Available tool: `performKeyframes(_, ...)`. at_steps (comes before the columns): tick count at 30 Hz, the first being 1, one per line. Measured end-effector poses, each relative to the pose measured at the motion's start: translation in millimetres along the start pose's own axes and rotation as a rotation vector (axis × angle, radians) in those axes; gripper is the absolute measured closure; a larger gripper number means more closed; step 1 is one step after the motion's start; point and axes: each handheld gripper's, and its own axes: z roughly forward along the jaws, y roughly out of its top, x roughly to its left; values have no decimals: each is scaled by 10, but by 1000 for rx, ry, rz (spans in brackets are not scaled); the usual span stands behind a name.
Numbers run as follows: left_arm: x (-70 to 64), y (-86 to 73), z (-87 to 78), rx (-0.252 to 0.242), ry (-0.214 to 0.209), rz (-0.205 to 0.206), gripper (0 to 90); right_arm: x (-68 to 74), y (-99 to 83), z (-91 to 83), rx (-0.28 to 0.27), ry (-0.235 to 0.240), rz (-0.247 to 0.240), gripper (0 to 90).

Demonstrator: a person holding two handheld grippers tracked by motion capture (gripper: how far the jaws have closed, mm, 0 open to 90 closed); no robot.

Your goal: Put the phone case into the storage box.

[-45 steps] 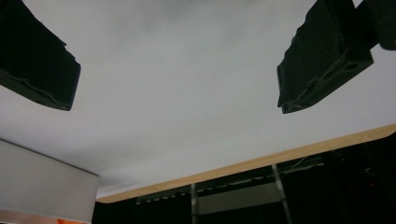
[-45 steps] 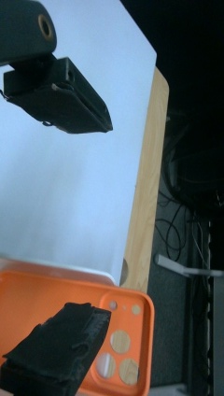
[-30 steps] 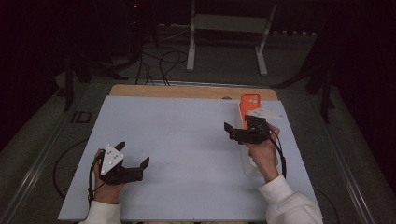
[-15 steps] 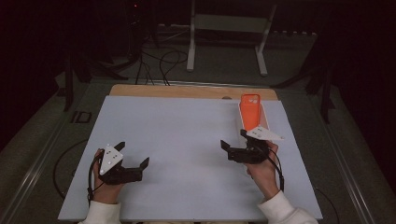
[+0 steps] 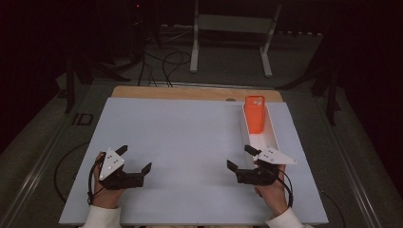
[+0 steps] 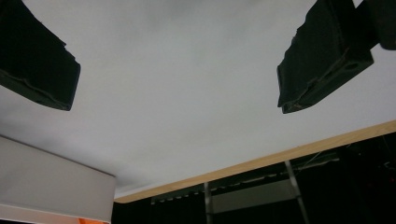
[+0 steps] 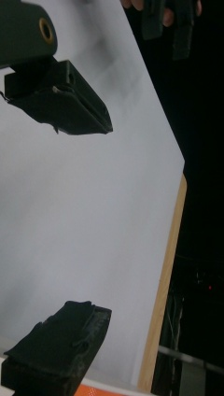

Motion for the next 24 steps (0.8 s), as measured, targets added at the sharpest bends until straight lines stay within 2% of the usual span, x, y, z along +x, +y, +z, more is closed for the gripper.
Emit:
performKeyframes(6, -4, -15, -12, -6, -10, 2, 0, -8, -116, -52, -13, -11, -12, 97)
performKeyframes(16, -28, -46, 6, -6, -33, 4, 0, 28, -197, -128, -57, -17, -24, 98)
performKeyframes(24, -29, -51, 11, 0, -31, 12, 0, 39, -239, -122, -53, -7, -20, 98)
